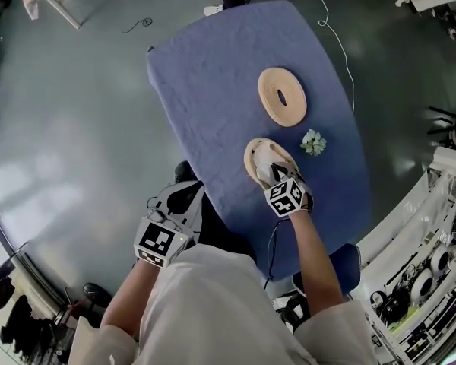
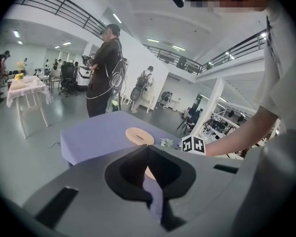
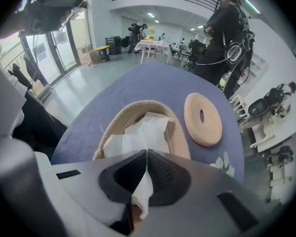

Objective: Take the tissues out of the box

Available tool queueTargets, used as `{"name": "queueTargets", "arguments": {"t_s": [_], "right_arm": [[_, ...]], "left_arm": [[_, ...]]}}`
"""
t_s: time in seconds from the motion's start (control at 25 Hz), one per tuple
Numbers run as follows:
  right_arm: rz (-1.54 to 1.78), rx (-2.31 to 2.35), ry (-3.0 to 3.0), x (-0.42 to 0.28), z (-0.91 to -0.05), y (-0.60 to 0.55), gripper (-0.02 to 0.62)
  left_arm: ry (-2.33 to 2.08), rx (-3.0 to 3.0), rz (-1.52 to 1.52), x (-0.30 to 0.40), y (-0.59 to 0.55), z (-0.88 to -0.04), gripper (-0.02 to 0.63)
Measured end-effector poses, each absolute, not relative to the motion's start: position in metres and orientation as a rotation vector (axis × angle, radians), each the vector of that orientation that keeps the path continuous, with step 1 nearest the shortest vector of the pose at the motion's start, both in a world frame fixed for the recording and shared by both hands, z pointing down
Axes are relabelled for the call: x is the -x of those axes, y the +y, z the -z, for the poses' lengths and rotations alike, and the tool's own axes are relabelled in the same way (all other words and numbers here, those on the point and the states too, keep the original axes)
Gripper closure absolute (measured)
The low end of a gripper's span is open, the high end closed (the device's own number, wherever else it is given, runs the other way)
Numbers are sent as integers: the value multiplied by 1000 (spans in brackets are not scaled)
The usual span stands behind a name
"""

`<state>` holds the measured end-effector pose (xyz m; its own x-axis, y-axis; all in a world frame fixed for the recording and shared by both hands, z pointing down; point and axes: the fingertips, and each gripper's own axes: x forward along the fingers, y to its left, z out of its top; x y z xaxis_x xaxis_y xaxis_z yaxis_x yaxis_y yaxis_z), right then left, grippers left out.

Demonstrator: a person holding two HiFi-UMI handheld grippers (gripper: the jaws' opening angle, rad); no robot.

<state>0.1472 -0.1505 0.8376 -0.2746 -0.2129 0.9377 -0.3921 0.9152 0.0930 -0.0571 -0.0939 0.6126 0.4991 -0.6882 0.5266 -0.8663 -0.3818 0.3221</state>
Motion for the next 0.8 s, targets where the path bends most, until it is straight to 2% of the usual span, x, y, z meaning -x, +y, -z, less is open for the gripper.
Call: {"name": "queueTargets", "arguments": {"t_s": [0.8], "right_arm": [[-524,-1111,-2116,-173,-723,-157,565]], "left_arm": [[-1240,-2301,-432,86,-78,-582,598]]}}
